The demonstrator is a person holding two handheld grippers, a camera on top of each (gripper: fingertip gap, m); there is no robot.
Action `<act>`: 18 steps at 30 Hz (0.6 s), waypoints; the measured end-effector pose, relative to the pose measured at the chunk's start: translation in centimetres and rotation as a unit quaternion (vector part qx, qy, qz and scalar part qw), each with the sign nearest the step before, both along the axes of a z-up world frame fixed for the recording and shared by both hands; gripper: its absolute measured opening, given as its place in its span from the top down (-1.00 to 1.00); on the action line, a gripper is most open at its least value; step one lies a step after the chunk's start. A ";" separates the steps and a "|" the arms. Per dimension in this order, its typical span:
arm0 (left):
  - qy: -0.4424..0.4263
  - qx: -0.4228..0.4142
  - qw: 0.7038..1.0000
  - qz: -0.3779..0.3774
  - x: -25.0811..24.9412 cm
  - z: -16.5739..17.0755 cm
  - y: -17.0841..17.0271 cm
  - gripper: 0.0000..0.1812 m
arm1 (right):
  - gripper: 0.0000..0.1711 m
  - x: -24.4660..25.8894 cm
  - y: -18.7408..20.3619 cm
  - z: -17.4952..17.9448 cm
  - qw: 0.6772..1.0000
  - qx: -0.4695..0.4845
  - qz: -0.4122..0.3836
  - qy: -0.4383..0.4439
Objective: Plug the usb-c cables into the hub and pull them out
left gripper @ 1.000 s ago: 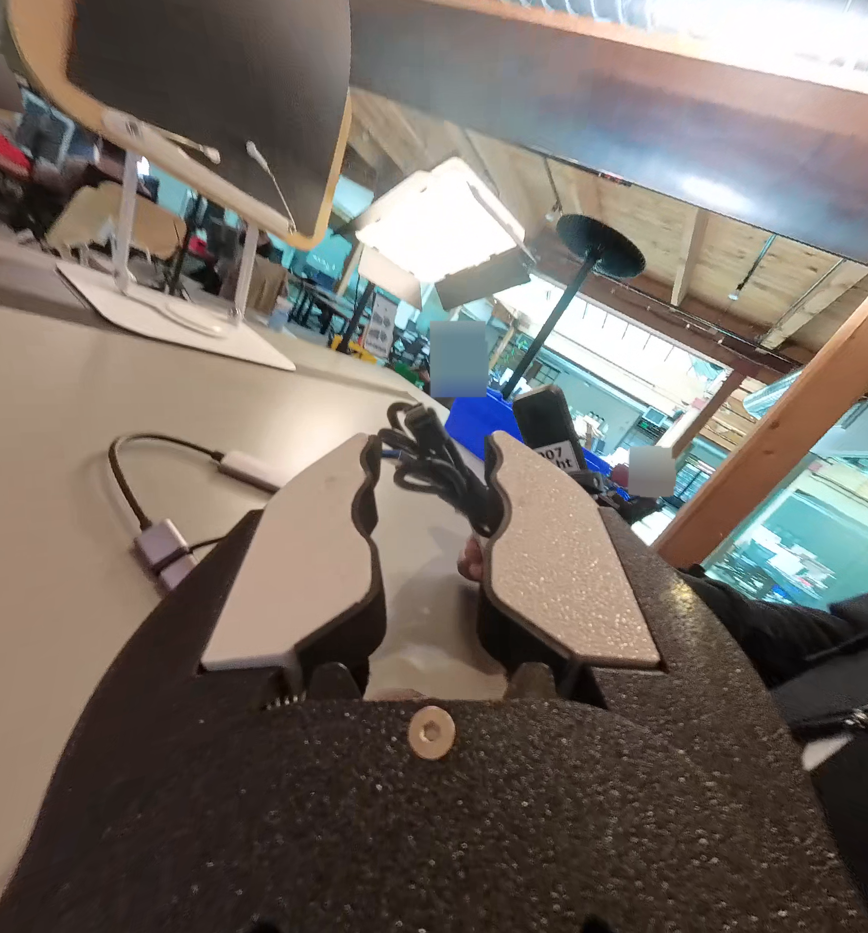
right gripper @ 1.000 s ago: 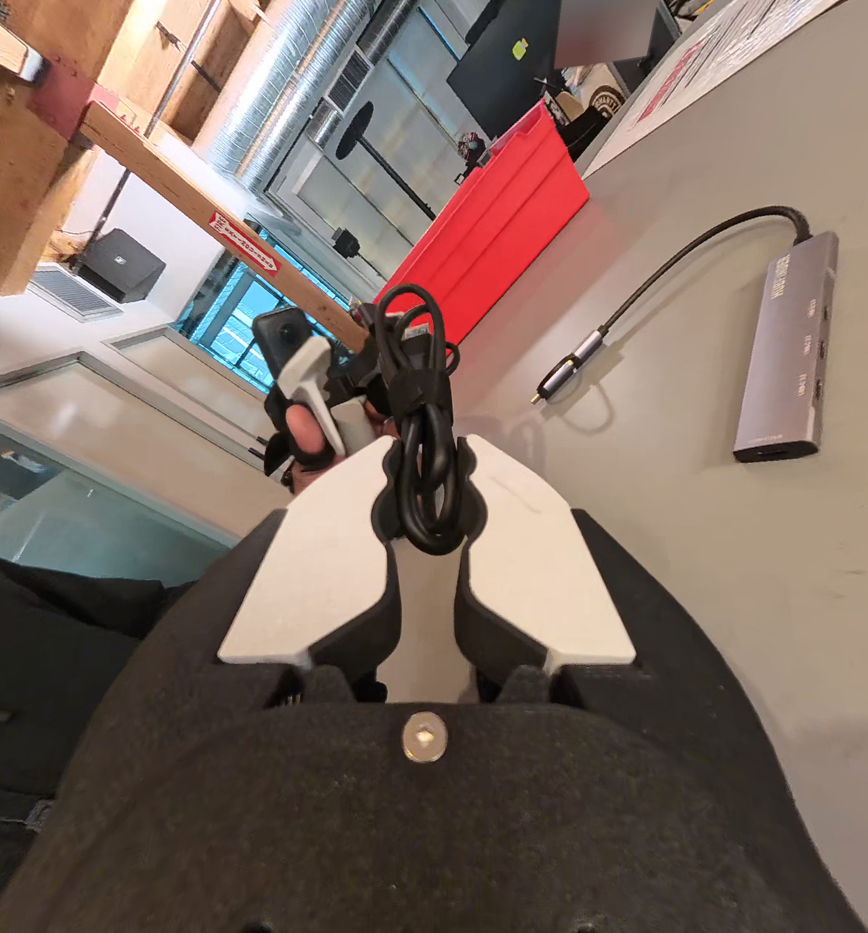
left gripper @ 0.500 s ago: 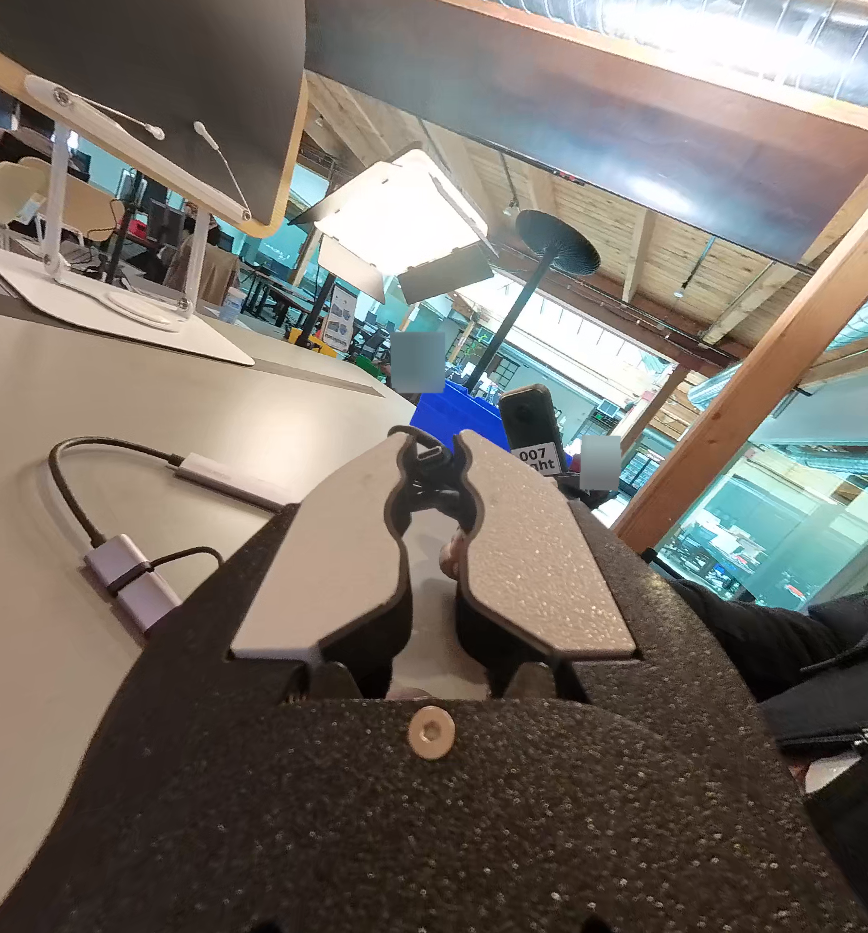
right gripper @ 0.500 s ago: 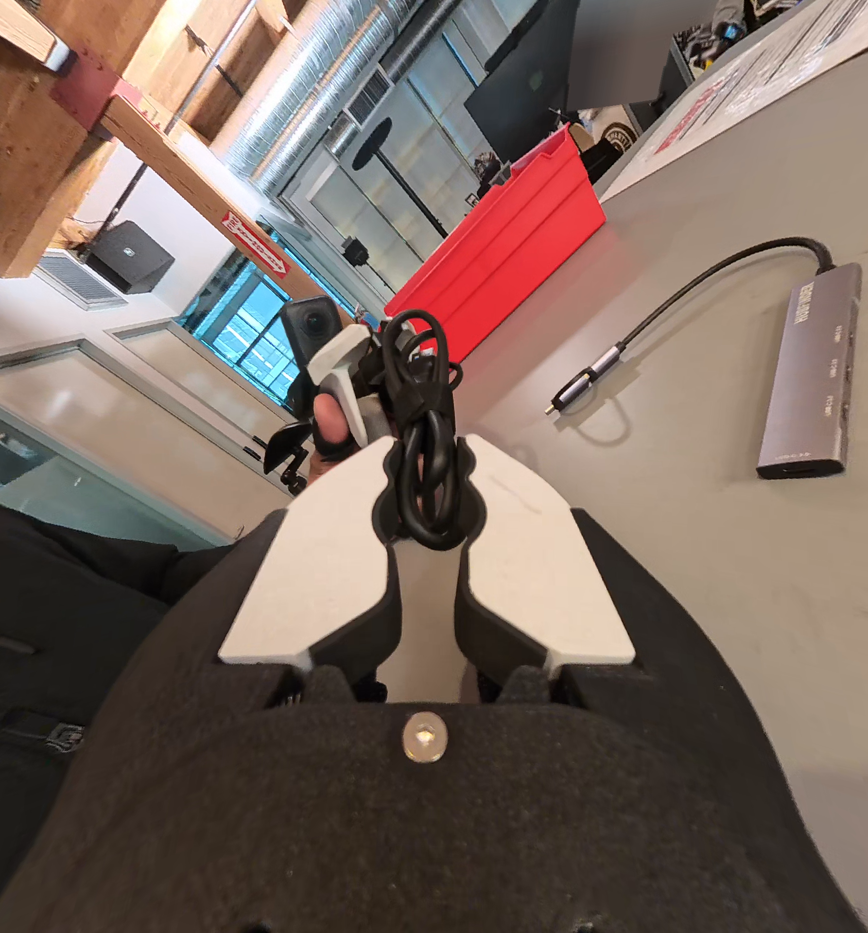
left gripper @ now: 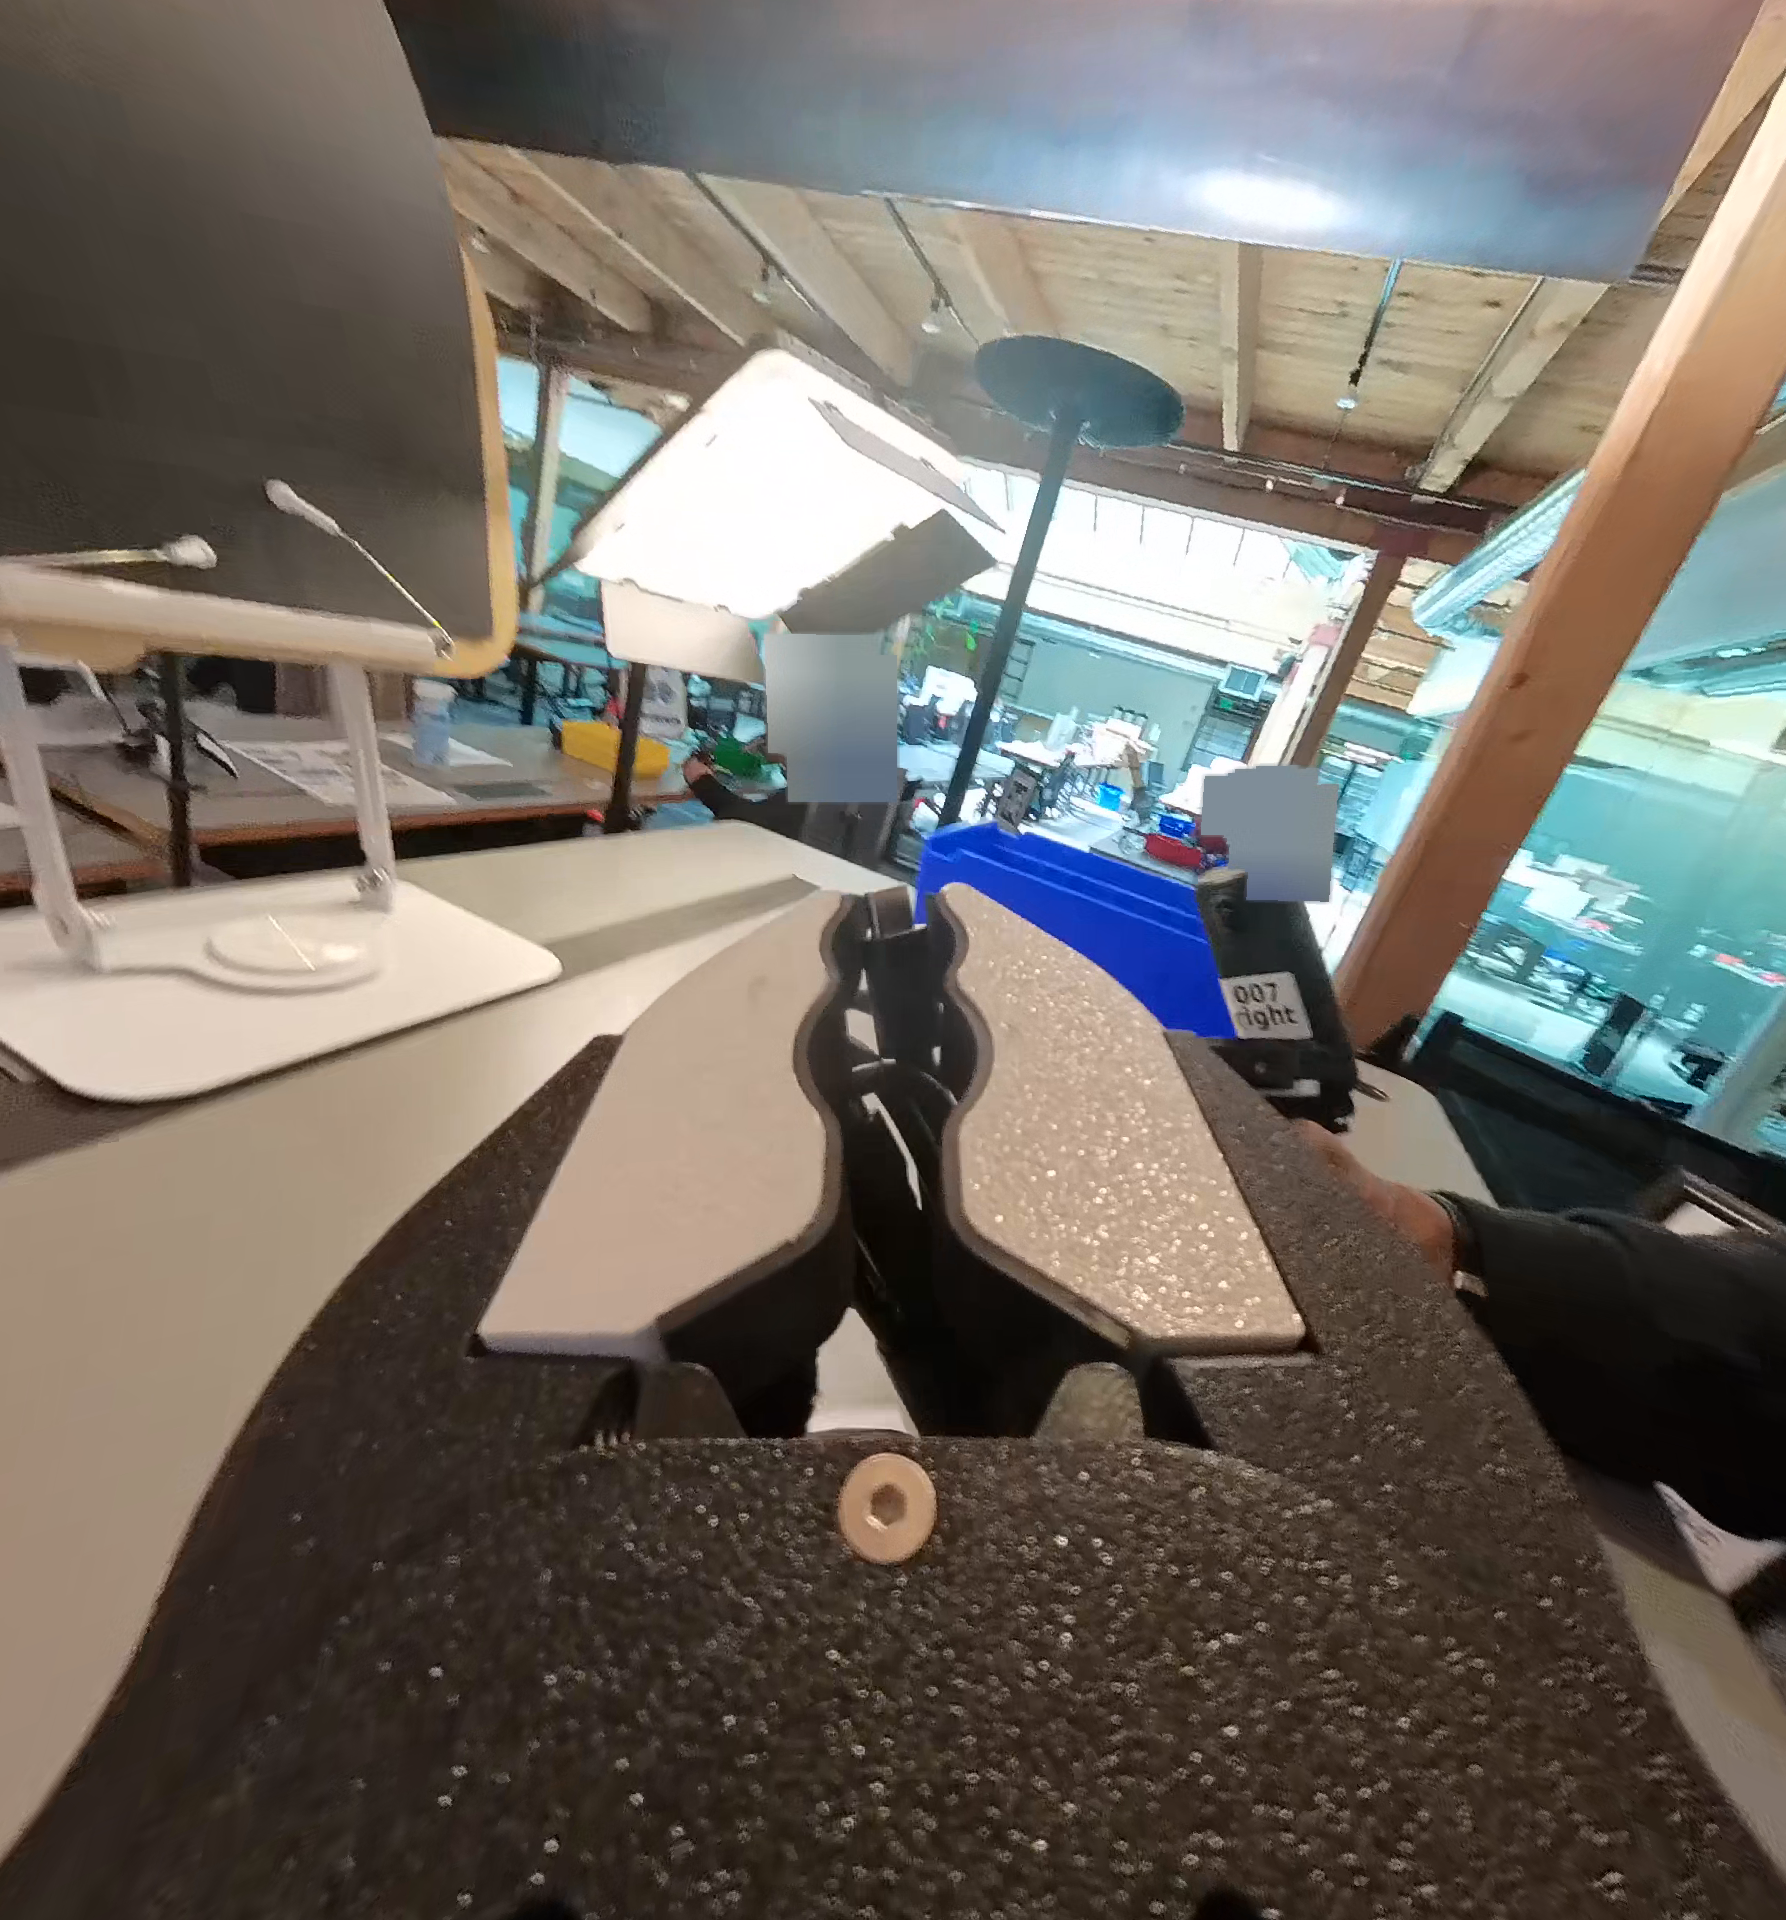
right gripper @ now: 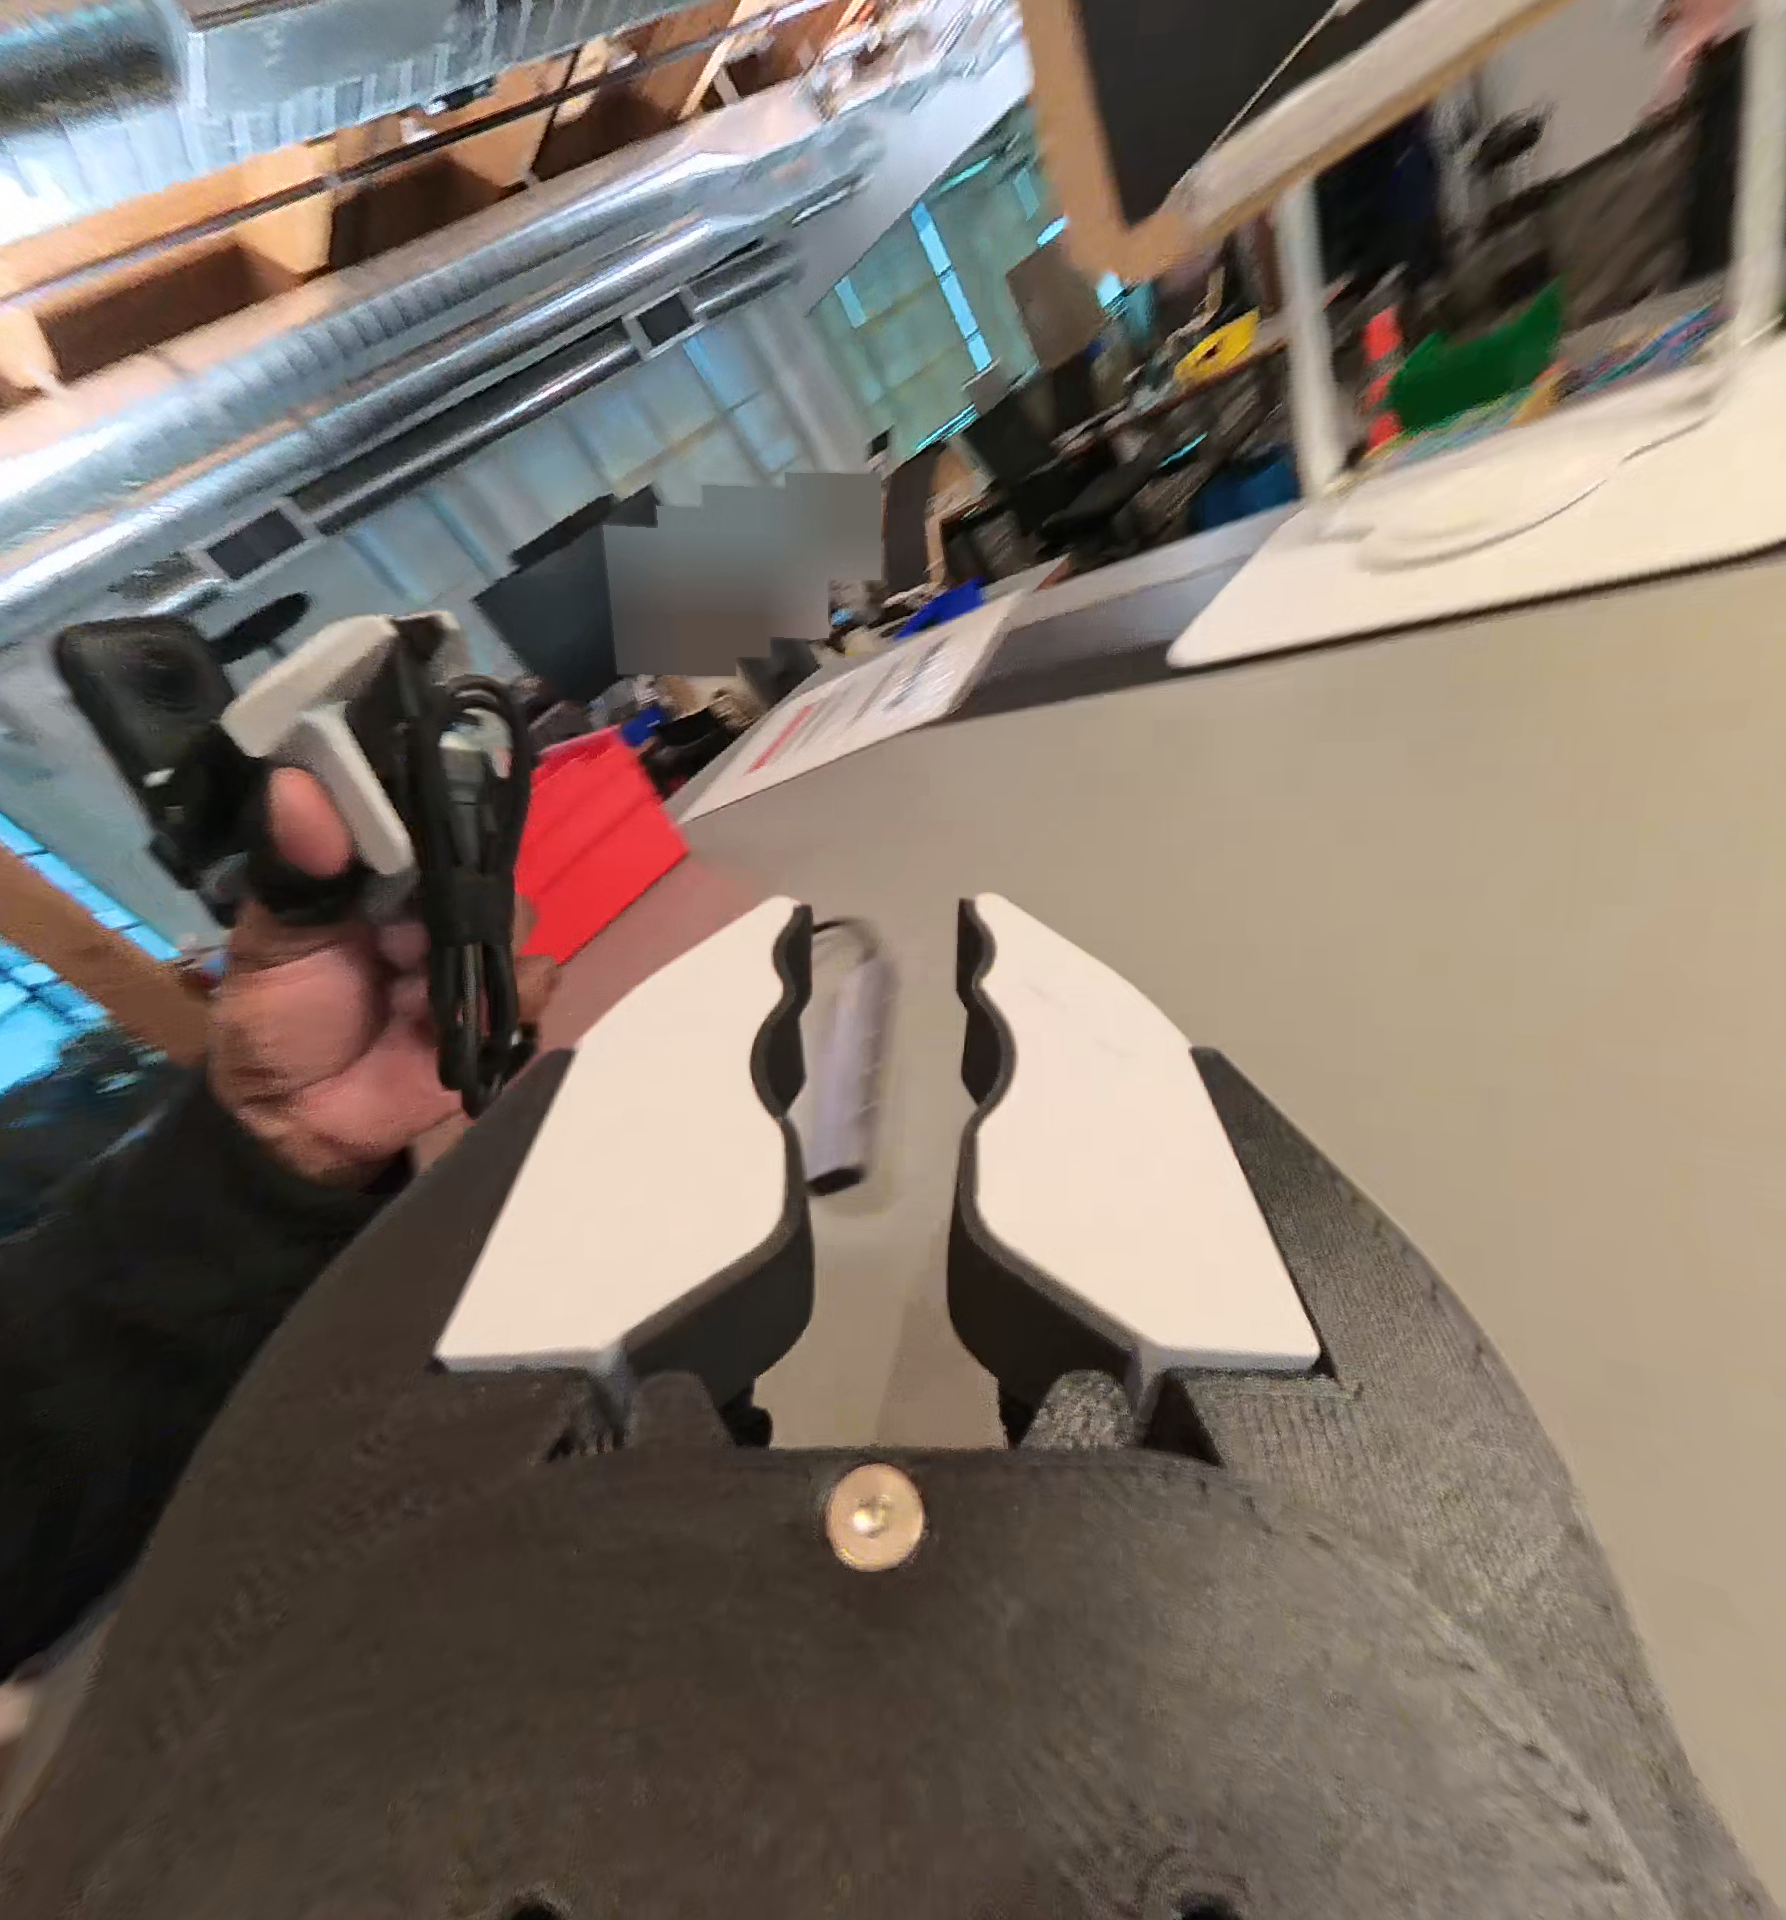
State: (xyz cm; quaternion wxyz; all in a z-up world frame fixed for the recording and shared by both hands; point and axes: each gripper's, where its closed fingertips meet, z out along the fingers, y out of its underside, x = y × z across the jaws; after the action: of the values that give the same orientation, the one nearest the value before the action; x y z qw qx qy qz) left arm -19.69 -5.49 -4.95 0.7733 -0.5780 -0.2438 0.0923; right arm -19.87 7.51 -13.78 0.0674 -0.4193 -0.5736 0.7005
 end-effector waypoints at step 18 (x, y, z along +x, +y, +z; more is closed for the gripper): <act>-0.004 -0.030 0.999 0.023 -5.4 -6.0 5.8 0.87 | 0.61 -6.7 -5.6 1.5 0.979 -0.029 0.196 0.056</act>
State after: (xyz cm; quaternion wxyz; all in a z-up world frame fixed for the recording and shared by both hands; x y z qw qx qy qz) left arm -25.07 0.33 -10.91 0.7520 -0.5959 -0.2571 0.1150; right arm -26.57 1.89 -12.30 -0.0510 -0.2604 -0.6195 0.7388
